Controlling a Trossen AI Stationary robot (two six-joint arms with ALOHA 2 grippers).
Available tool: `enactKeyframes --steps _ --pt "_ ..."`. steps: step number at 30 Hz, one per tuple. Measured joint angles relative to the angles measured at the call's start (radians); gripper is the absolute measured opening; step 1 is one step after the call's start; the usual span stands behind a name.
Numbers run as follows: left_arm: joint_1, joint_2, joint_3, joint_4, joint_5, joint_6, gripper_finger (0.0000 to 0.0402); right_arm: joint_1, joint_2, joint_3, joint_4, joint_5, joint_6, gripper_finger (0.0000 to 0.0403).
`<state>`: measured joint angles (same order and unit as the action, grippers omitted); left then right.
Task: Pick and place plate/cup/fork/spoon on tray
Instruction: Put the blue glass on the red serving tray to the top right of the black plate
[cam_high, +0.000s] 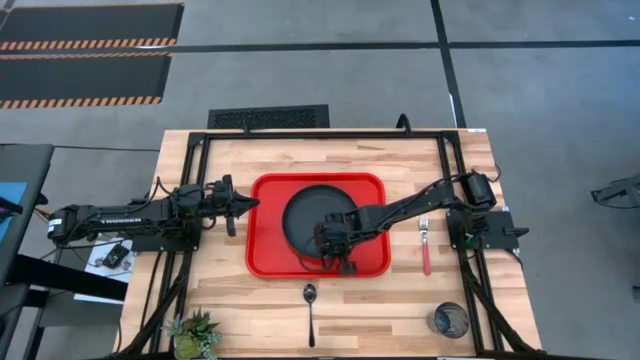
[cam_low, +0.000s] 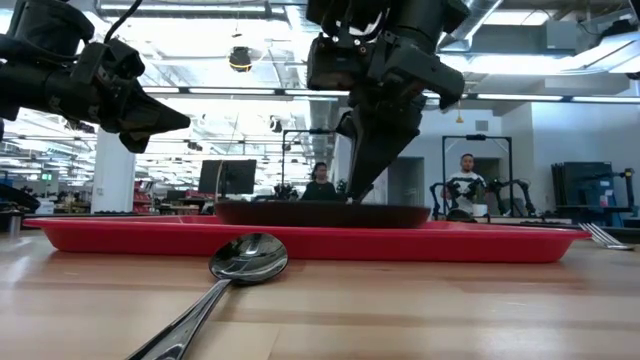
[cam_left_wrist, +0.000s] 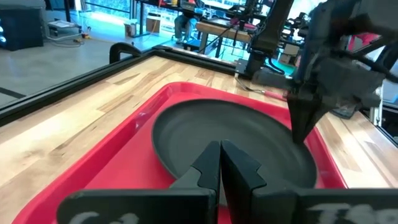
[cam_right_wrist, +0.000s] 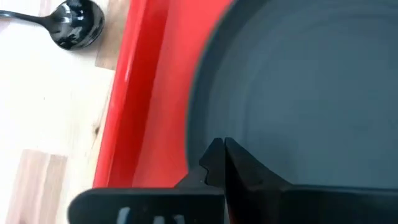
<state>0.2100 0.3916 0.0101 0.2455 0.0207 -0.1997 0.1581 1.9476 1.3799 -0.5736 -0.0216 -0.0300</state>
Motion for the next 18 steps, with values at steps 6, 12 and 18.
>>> enactKeyframes --steps 6,12,18 --pt "0.0 0.0 0.0 0.0 0.005 0.008 0.0 -0.019 -0.011 -0.109 0.223 0.047 0.047 0.0004" --pt "0.0 0.0 0.0 0.0 0.007 0.008 0.0 -0.057 -0.011 -0.114 0.316 0.058 0.051 0.0005" --pt "0.0 0.0 0.0 0.0 0.007 0.02 0.0 -0.041 -0.067 -0.115 0.296 0.074 0.048 0.0003"
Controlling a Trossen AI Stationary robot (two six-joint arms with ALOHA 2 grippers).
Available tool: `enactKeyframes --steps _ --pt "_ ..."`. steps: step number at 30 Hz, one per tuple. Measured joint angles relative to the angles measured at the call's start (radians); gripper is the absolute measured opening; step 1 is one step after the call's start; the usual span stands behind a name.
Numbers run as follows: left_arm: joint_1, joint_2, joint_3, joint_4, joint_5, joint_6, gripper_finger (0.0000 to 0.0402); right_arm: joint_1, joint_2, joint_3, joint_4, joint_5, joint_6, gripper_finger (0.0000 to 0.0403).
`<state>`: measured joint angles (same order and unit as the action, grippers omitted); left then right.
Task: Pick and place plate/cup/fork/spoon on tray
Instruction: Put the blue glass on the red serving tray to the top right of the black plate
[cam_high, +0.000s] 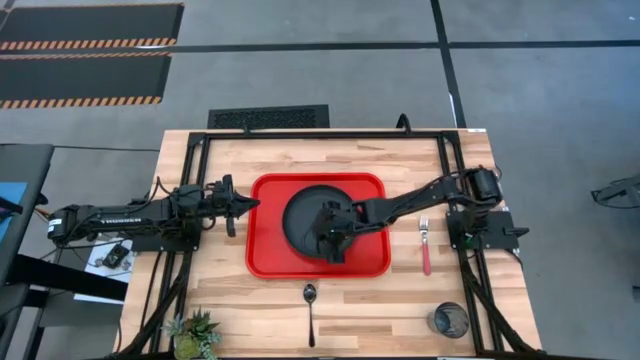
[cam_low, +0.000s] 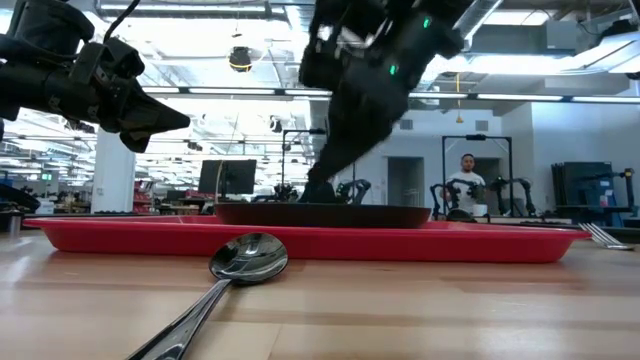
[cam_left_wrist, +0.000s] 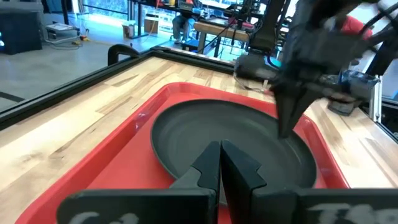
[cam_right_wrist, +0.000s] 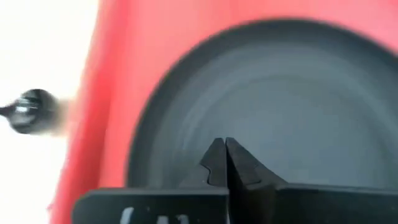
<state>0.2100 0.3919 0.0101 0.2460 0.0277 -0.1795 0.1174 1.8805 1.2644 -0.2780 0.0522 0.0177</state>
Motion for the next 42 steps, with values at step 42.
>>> enactKeyframes --steps 42 --pt "0.0 0.0 0.003 0.069 0.029 0.033 0.0 0.67 -0.118 0.356 -0.933 0.171 1.182 0.0081"
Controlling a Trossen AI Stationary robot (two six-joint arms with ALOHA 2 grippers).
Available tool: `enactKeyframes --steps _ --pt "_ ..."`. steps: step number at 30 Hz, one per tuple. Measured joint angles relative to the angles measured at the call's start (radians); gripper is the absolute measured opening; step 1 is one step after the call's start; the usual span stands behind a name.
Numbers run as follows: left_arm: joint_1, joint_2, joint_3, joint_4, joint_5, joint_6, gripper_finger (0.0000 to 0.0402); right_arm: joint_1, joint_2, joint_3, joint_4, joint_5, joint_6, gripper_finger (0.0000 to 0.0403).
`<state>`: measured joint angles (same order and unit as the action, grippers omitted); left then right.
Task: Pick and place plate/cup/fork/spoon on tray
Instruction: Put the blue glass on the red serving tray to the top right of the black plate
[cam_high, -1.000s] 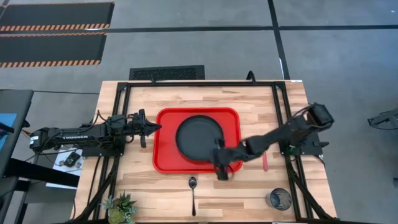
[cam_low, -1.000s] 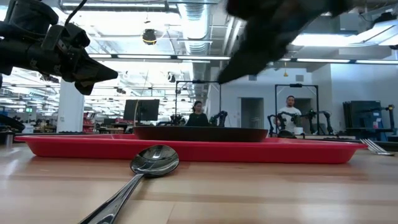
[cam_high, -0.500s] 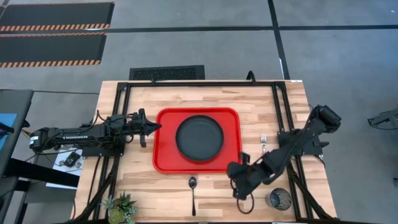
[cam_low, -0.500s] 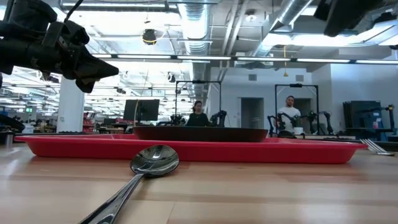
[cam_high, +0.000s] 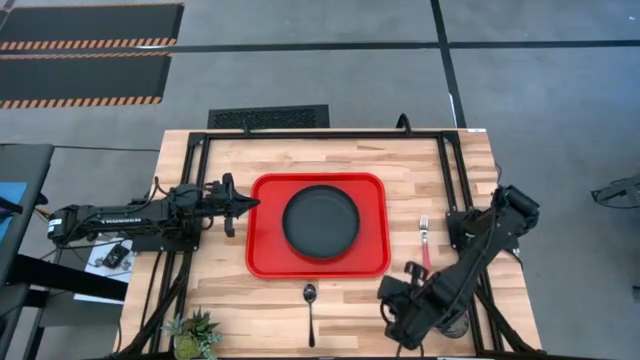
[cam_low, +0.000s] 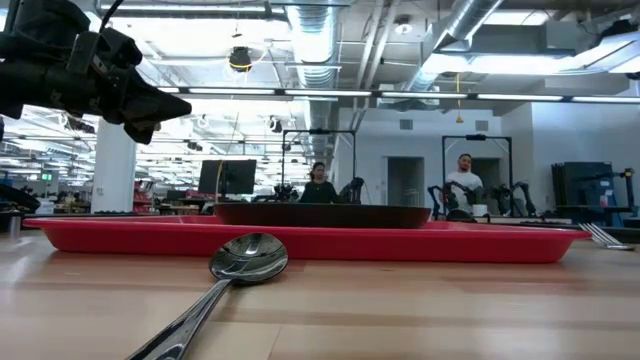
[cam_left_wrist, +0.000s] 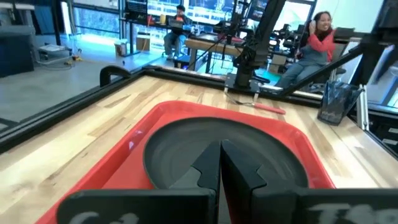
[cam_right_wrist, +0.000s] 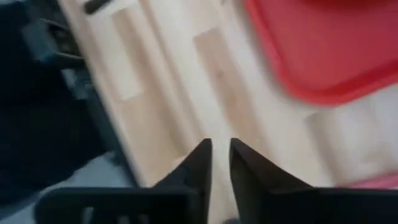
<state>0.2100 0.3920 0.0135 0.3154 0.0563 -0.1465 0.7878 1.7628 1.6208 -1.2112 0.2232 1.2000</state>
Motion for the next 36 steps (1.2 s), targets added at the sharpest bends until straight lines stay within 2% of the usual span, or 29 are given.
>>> enactKeyframes --steps 6,11,17,22,27,32,36 --pt "0.0 0.0 0.001 -0.001 0.0 0.012 0.0 0.053 0.093 0.149 -0.173 -0.153 0.161 0.0152" --pt "0.0 0.0 0.002 -0.002 0.001 0.012 0.0 0.099 0.124 0.17 -0.231 -0.327 0.27 0.0199" --pt "0.0 0.0 0.003 -0.004 0.001 0.018 0.0 0.168 0.123 0.158 -0.272 -0.324 0.404 0.0199" --pt "0.0 0.0 0.003 -0.004 0.001 0.023 0.0 0.232 0.086 0.063 -0.212 -0.289 0.558 0.0181" --pt "0.0 0.0 0.005 -0.004 0.001 0.022 0.0 0.257 0.039 -0.026 -0.155 -0.269 0.679 0.0182" --pt "0.0 0.0 0.005 -0.003 0.001 0.023 0.0 0.257 0.031 -0.087 -0.082 -0.252 0.711 0.0194" --pt "0.0 0.0 0.005 -0.003 0.001 0.023 0.0 0.249 0.031 -0.133 -0.062 -0.277 0.731 0.0199"
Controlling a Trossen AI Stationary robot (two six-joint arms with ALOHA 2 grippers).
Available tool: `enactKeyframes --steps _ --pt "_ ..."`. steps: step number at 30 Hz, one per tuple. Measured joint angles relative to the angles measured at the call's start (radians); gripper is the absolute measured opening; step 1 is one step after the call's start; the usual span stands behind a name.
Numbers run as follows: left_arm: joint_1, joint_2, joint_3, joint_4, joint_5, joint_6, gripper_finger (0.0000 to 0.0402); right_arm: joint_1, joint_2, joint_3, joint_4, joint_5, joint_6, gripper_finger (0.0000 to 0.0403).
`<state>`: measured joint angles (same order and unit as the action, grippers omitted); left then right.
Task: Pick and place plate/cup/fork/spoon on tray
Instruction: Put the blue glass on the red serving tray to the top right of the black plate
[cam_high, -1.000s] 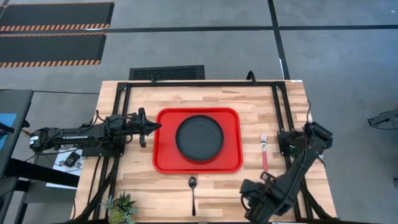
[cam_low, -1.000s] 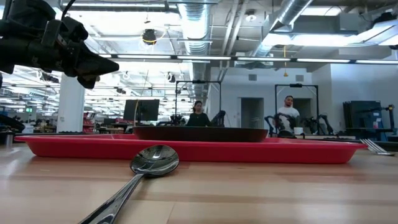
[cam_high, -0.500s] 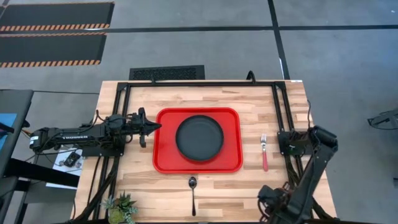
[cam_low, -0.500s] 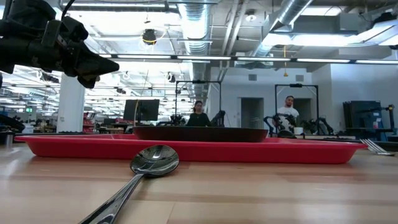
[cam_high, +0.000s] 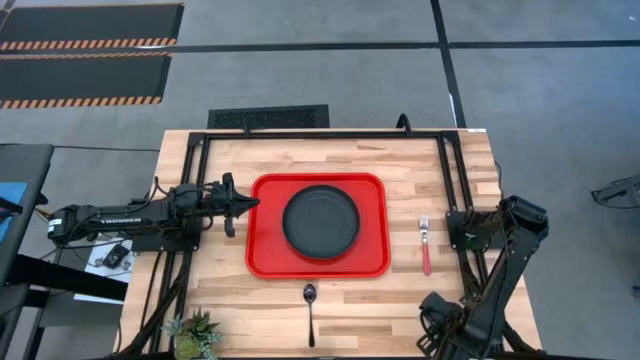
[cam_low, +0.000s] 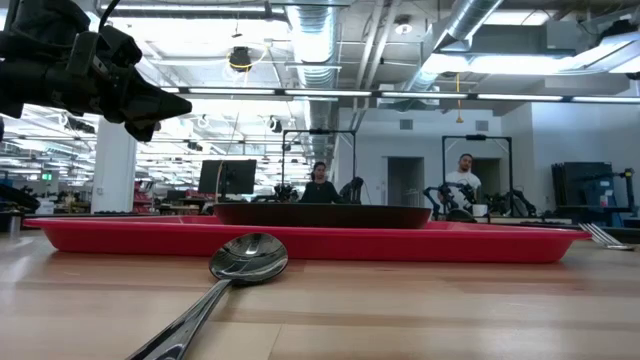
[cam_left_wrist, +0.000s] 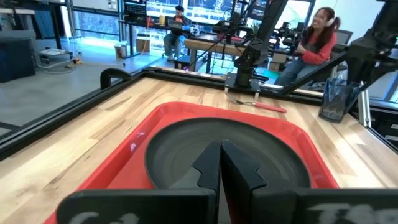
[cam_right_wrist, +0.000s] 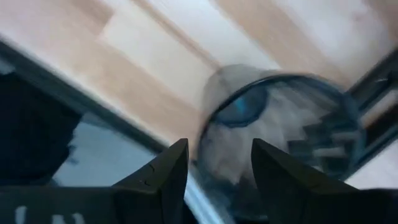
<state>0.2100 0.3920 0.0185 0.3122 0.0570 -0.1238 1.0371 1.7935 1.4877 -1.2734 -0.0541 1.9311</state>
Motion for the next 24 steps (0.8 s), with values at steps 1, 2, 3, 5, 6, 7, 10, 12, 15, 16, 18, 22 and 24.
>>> enactKeyframes --steps 1,2,3,5,6,7,10,12,15,16,18,22,24 --pt "0.0 0.0 0.0 0.0 0.0 0.0 0.0 -0.001 0.0 -0.01 -0.001 0.0 0.004 0.0199" --pt "0.0 0.0 0.0 0.0 0.0 0.0 0.0 -0.003 -0.001 -0.019 0.0 0.0 0.006 0.0197" --pt "0.0 0.0 0.0 0.0 0.0 0.0 0.0 -0.003 -0.001 -0.027 0.001 0.0 0.005 0.0193" --pt "0.0 0.0 0.0 0.0 0.0 -0.001 0.0 -0.006 -0.001 -0.045 0.003 0.003 -0.011 0.0182" --pt "0.0 0.0 0.0 0.0 0.0 -0.001 0.0 -0.007 -0.001 -0.055 0.006 0.003 -0.021 0.0173" --pt "0.0 0.0 0.0 0.0 0.0 -0.001 0.0 -0.013 -0.001 -0.06 0.005 0.003 -0.038 0.0164" --pt "0.0 0.0 0.0 0.0 0.0 -0.001 0.0 -0.029 -0.001 -0.066 0.01 0.007 -0.116 0.0125" --pt "0.0 0.0 0.0 0.0 0.0 -0.001 0.0 -0.046 -0.001 -0.066 0.01 0.022 -0.173 0.0094" --pt "0.0 0.0 0.0 0.0 0.0 -0.002 0.0 -0.077 -0.001 -0.06 -0.003 0.031 -0.268 0.0047" --pt "0.0 0.0 0.0 0.0 0.0 -0.002 0.0 -0.089 -0.001 -0.05 -0.017 0.032 -0.306 0.0032" --pt "0.0 0.0 0.0 0.0 0.0 -0.012 0.0 -0.116 -0.001 -0.02 -0.039 0.033 -0.376 0.0014" --pt "0.0 0.0 0.001 -0.005 0.0 -0.028 0.0 -0.176 -0.001 0.074 -0.124 0.077 -0.517 0.0025" --pt "0.0 0.0 0.001 -0.006 0.003 -0.034 0.0 -0.21 -0.001 0.128 -0.161 0.133 -0.598 0.0032"
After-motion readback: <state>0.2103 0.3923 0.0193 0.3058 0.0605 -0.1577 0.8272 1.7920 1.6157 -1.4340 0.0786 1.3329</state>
